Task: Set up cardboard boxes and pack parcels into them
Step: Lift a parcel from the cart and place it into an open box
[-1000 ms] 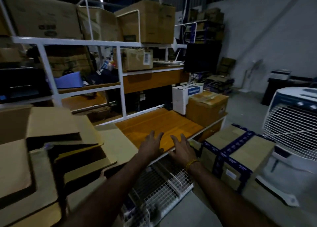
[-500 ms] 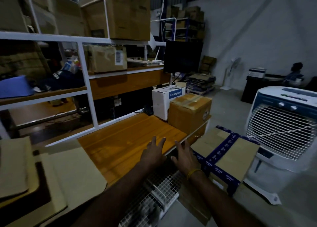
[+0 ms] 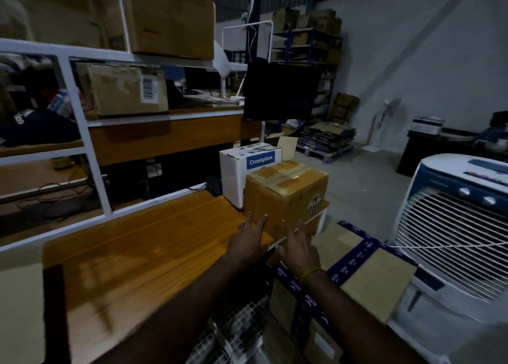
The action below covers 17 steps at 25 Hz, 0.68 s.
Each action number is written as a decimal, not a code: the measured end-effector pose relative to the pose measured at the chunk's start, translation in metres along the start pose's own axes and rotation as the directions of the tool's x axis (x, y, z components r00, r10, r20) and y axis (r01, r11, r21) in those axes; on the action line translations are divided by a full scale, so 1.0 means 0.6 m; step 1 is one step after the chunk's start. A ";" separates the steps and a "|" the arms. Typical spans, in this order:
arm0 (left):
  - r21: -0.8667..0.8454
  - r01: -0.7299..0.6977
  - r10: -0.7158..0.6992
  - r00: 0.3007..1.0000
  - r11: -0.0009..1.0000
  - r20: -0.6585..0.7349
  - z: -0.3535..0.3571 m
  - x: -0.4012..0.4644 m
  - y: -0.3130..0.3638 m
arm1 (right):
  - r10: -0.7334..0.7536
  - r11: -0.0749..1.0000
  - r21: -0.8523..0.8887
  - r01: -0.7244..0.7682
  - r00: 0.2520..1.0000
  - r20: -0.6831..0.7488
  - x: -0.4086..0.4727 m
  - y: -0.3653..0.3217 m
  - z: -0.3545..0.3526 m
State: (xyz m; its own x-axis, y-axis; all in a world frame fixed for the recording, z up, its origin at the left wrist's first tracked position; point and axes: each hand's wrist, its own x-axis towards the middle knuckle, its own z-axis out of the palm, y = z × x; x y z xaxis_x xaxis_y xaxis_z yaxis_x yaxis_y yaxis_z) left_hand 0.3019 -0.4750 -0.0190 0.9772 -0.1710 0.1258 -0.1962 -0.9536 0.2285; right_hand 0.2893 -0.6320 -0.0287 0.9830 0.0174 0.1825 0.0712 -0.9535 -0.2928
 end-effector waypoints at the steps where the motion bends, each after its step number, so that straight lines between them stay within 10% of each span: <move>1: -0.003 -0.006 0.006 1.000 1.000 0.013 0.005 0.015 0.013 | 0.007 1.000 0.011 -0.007 1.000 0.002 0.014 0.018 0.001; 17: -0.136 -0.031 0.021 0.997 0.990 -0.070 0.063 0.321 0.063 | -0.008 0.989 0.144 0.013 0.999 -0.034 0.312 0.172 0.045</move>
State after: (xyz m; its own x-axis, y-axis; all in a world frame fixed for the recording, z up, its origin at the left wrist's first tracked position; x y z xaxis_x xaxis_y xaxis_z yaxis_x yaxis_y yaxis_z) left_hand 0.4859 -0.5536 -0.0224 0.9648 -0.1736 0.1977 -0.2354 -0.9052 0.3538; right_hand 0.4854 -0.7187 -0.0500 0.9760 0.0150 0.2171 0.1078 -0.8998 -0.4227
